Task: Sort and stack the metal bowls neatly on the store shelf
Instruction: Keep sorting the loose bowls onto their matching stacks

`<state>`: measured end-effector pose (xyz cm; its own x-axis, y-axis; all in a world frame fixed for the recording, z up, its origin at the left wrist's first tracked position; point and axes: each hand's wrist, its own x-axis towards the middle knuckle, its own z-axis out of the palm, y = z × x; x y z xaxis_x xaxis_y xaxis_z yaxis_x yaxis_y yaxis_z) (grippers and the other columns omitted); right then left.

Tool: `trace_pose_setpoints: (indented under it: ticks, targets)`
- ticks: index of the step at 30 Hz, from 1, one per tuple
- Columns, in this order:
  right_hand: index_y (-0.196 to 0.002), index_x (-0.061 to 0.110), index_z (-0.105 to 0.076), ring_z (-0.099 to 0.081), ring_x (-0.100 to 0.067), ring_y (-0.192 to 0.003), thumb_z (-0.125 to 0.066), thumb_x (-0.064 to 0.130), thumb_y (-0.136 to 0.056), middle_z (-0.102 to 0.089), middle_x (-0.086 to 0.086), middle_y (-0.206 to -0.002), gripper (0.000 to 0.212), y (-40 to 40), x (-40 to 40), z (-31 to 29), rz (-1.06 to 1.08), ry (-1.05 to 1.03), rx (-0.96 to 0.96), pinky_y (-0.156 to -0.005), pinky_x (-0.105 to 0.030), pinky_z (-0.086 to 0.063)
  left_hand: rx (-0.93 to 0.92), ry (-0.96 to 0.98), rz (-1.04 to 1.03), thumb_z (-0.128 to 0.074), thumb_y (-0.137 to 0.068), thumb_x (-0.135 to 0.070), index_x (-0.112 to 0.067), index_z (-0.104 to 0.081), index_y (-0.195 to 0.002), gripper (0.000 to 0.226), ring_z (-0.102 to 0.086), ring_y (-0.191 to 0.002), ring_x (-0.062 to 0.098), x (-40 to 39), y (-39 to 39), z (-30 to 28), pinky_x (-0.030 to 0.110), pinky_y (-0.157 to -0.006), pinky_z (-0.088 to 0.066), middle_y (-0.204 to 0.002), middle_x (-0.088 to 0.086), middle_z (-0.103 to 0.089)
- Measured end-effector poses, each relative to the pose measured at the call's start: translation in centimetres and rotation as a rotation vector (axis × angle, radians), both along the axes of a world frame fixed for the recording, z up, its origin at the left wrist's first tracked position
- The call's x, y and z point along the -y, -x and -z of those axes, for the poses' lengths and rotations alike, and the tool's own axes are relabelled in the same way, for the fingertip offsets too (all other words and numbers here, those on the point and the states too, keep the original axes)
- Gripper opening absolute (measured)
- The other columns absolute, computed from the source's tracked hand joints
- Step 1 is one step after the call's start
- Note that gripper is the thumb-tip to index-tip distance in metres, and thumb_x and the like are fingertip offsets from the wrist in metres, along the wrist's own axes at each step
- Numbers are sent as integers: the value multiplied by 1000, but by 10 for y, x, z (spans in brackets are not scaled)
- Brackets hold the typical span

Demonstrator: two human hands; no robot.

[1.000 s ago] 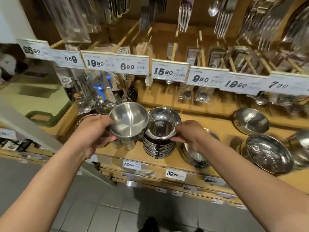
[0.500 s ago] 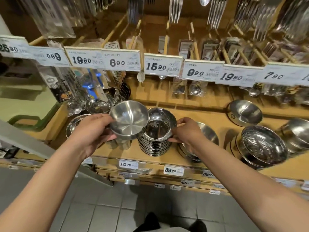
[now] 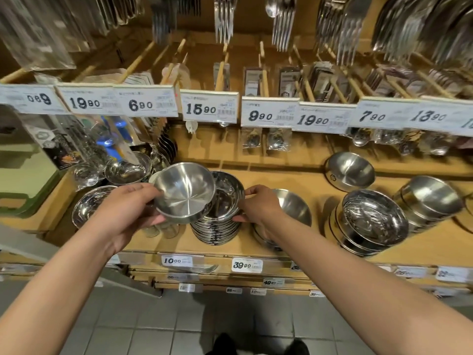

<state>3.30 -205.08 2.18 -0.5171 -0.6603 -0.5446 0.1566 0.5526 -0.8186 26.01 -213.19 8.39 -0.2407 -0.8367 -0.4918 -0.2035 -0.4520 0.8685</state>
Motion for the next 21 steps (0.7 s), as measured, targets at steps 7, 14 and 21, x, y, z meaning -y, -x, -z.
trace_pose_setpoints:
  ticks: [7,14,21]
  targets:
    - [-90,2,-55,-69,-23,-71,-64,6,-95,-64,-18,-102,11,23,-19,-19,-73,48,119,-63,-38,-64,24,14,50,-57,-94,2,-3,-67,-80,18,-70,-52,16,-18,30,-6,23,-47,-58,-61,9,-71]
    - [-108,6,-67,-66,-16,-68,-59,18,-100,-63,-9,-84,16,116,-102,-72,0,197,225,-58,-33,-62,-8,13,179,-63,-94,-4,-3,-70,-89,8,-65,-56,22,-62,126,-20,24,-48,-56,-67,14,-70]
    - [-116,20,-75,-74,-17,-94,-65,33,-98,-76,-8,-112,25,208,-201,-88,-49,234,182,-78,-34,-63,-15,64,383,-67,-93,-15,-11,-76,-95,10,-68,-58,18,-133,257,-27,22,-46,-55,-76,11,-74]
